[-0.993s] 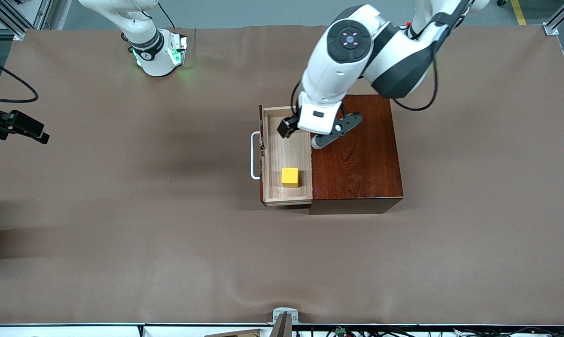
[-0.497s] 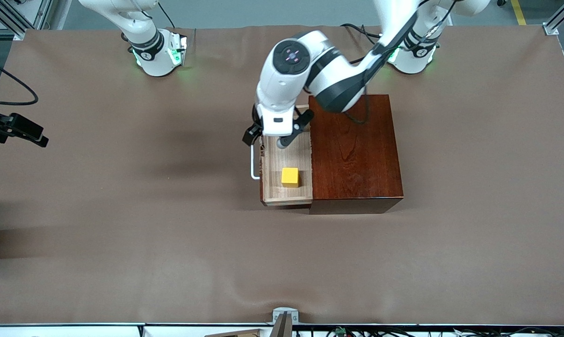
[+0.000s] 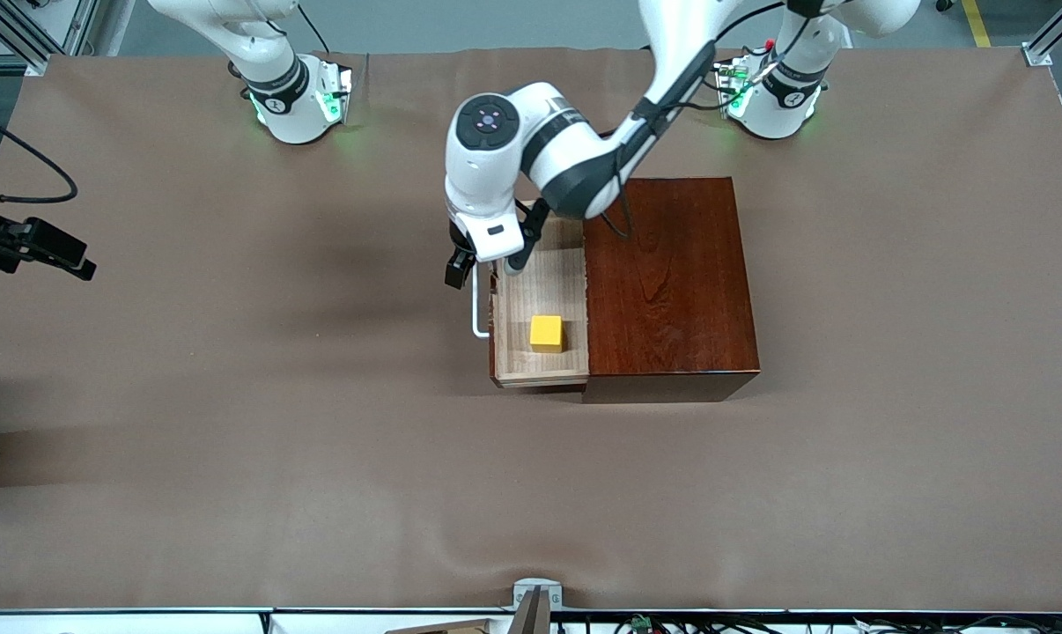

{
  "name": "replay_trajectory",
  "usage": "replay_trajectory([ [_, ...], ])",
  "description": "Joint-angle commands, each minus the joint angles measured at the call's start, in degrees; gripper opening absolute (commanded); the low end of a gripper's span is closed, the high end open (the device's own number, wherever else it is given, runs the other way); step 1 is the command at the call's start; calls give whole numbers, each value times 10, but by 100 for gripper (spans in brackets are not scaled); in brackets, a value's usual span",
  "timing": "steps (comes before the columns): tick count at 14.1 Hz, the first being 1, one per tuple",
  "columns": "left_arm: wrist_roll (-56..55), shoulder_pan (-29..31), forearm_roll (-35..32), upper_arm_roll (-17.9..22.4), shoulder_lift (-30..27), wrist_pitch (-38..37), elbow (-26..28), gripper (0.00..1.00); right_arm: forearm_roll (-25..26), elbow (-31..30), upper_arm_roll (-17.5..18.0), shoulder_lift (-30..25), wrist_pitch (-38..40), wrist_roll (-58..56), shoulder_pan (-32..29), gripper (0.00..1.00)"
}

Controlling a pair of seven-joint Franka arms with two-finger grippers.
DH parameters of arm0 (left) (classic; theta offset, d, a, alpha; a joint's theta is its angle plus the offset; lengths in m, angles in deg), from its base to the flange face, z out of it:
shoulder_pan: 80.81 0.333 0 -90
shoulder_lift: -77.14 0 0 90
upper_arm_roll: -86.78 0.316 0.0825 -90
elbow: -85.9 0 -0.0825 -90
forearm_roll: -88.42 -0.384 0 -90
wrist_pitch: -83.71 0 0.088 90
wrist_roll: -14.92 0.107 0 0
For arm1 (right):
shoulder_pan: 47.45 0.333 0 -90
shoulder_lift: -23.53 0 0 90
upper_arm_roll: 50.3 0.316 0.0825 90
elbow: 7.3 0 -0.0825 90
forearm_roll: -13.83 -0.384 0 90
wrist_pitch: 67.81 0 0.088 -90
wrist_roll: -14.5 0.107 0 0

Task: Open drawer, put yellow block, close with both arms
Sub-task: 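Move the left gripper to the front of the open drawer, then push the drawer shut into the box with the left gripper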

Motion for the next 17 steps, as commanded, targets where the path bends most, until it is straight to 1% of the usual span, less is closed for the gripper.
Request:
replay_trajectory([
  [1,-90,-11,-11,14,22,19,-19,100,8,-4,-2,-12,10,0,4,100],
  [4,-168,-10,-12,17,30,26,-19,100,7,-4,-2,-11,11,3,3,100],
  [7,-229,-7,-11,36,29,23,-17,100,7,-3,-3,-12,11,5,2,100],
  [11,-238,-7,-13,48,25,18,-15,100,7,-3,-3,-12,11,6,2,100],
  [13,-238,-8,-15,52,26,0,-15,100,7,-2,-4,-12,11,4,2,100],
  [15,-238,-10,-31,52,26,-22,-13,100,7,-2,-4,-12,12,0,1,100],
  [17,-237,-10,-49,52,25,-45,-12,100,7,-3,-4,-12,31,-1,1,100],
])
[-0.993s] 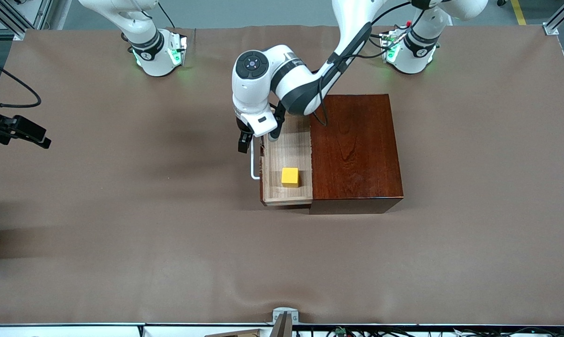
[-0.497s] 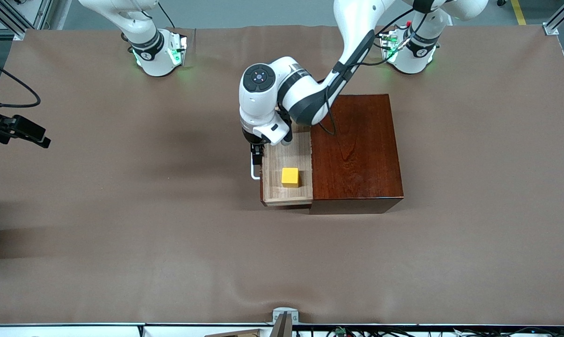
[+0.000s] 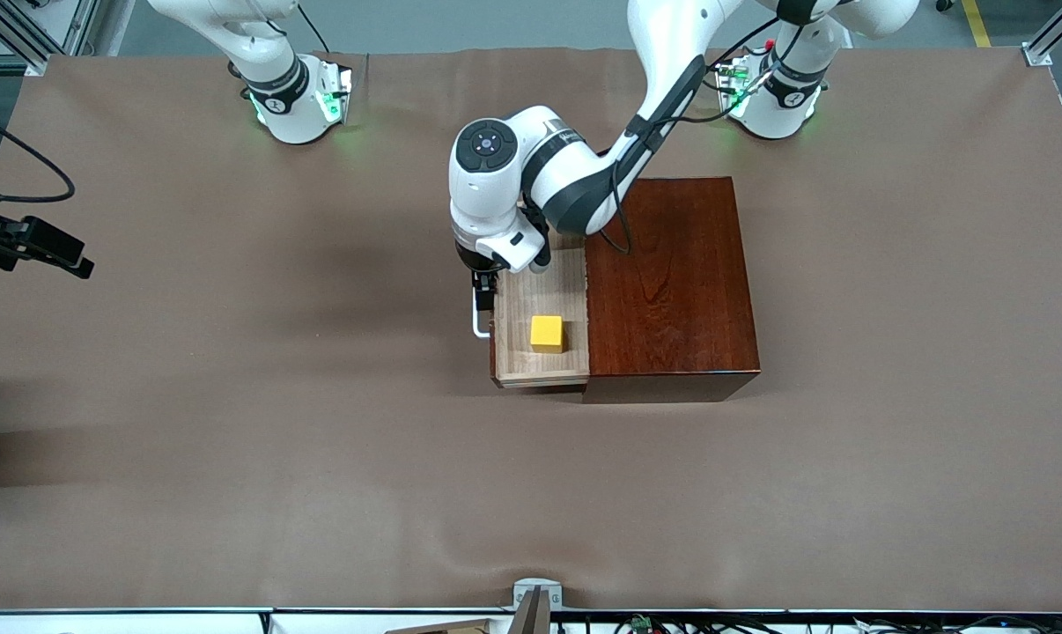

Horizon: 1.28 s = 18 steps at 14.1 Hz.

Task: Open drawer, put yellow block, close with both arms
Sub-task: 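Push the drawer shut into the box with the left gripper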

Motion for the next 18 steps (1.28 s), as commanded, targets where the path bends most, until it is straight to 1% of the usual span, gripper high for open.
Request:
replay_trajectory([
  [1,-26,-3,-50,16,1,-64,-2,100,8,-3,-2,-11,32,-2,1,100],
  [6,-26,-8,-130,15,0,-104,-2,100,8,-2,-2,-12,35,-2,0,100],
  [10,-23,-15,-143,15,0,-111,-2,100,8,4,-2,-11,35,-2,-1,100],
  [11,-22,-15,-144,15,0,-125,-2,100,8,4,-2,-11,35,-2,-1,100],
  [14,-20,-14,-172,15,-2,-156,-2,100,8,5,-2,-11,35,-2,-1,100],
  [18,-16,-11,-202,16,-7,-162,-2,100,8,7,-2,-10,34,-2,0,100],
])
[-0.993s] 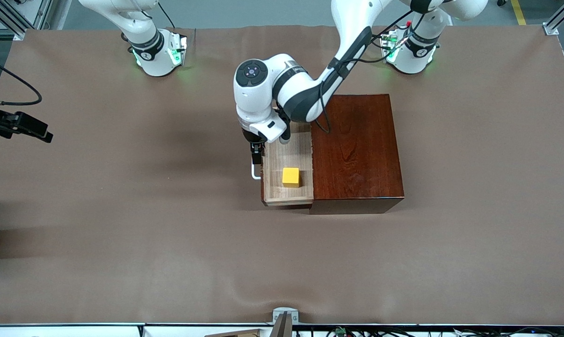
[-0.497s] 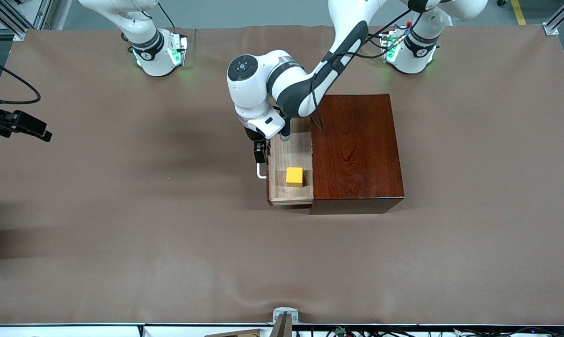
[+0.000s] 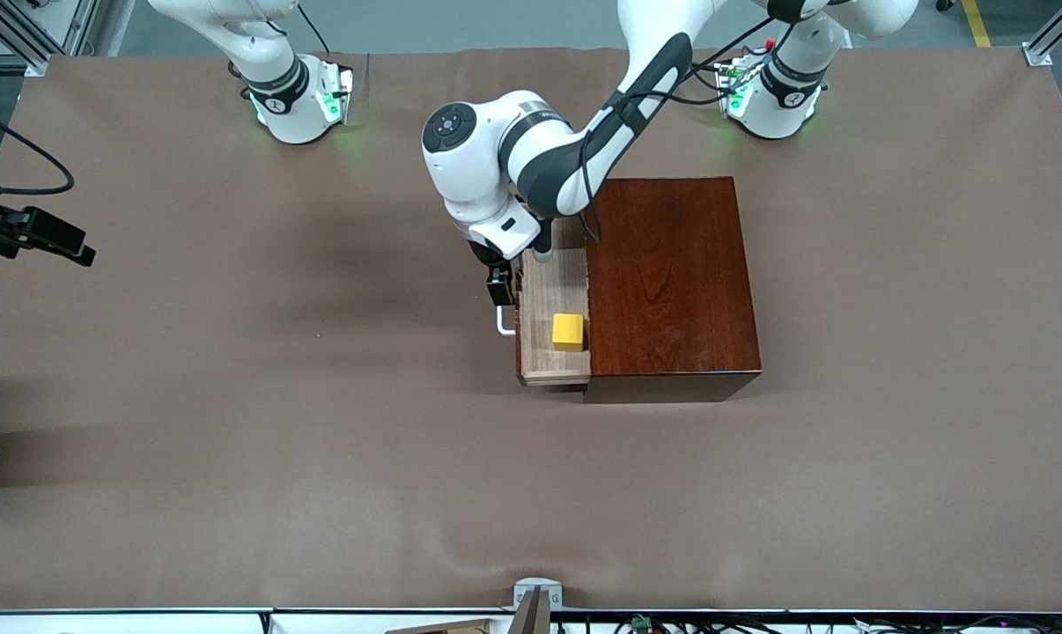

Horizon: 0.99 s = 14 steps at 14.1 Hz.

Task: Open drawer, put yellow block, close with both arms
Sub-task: 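Push the drawer shut into the box with the left gripper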

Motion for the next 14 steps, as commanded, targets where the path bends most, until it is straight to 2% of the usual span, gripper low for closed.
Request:
replay_trajectory([
  [1,14,9,-60,17,-9,-52,16,100,7,1,0,-8,5,-2,0,100],
  [4,28,12,-64,17,-9,-88,16,100,7,1,0,-8,6,-2,0,100],
  [9,41,17,-65,57,-9,-121,16,100,7,1,0,-8,5,-1,0,100],
  [14,41,18,-65,77,-8,-161,17,100,7,1,0,-8,4,-1,0,100],
])
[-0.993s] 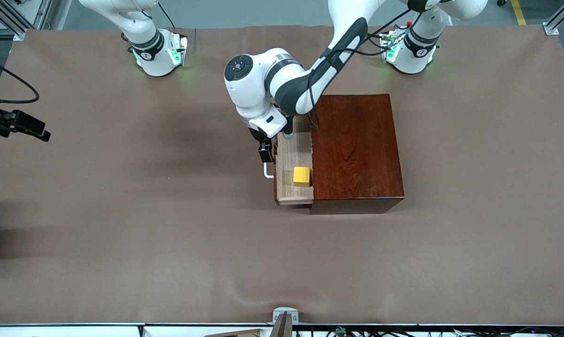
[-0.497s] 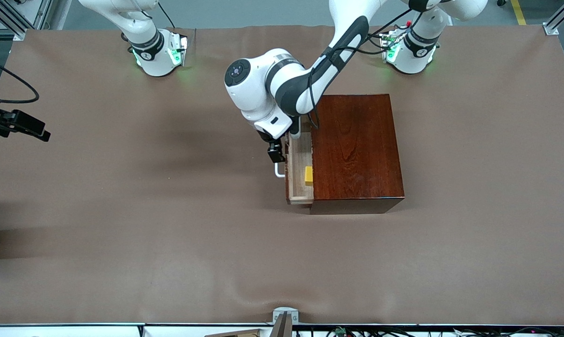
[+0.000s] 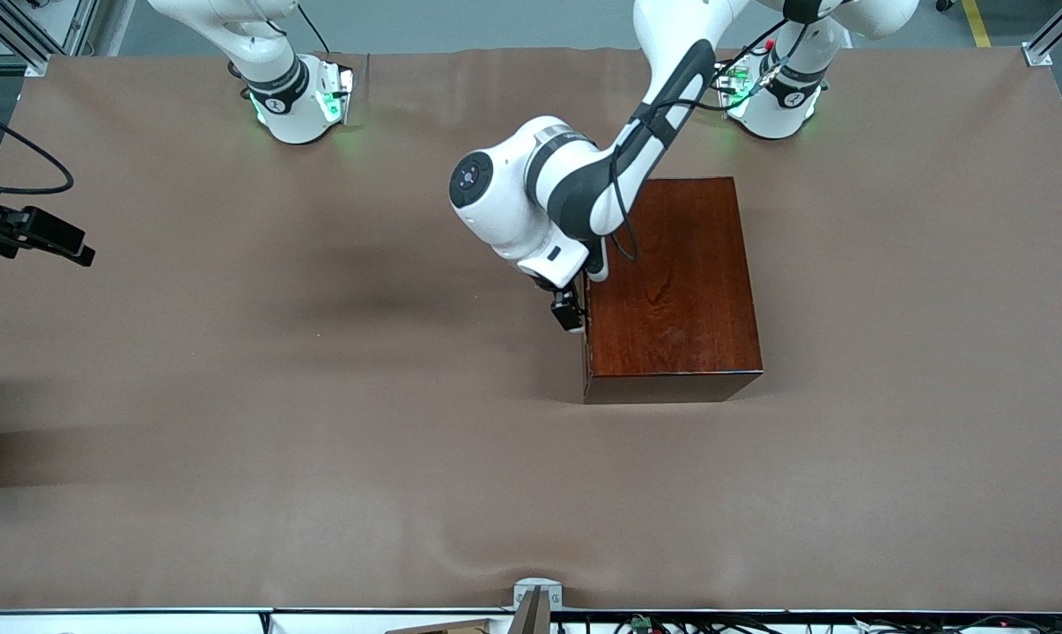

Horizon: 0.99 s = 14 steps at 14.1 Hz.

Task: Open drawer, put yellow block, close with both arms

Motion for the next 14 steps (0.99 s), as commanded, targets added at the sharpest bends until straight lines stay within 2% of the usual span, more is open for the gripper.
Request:
replay_trajectory([
  [1,10,6,-34,22,-7,-22,11,100,7,0,0,-8,4,-1,0,100],
  [6,10,-3,-31,13,-9,-14,4,100,7,0,0,-8,4,-1,0,100],
  [9,11,-14,-31,13,-24,-3,-19,100,7,0,1,-8,4,-1,0,100],
  [14,65,8,-27,17,-94,17,-18,100,7,0,1,-8,3,-1,0,100],
])
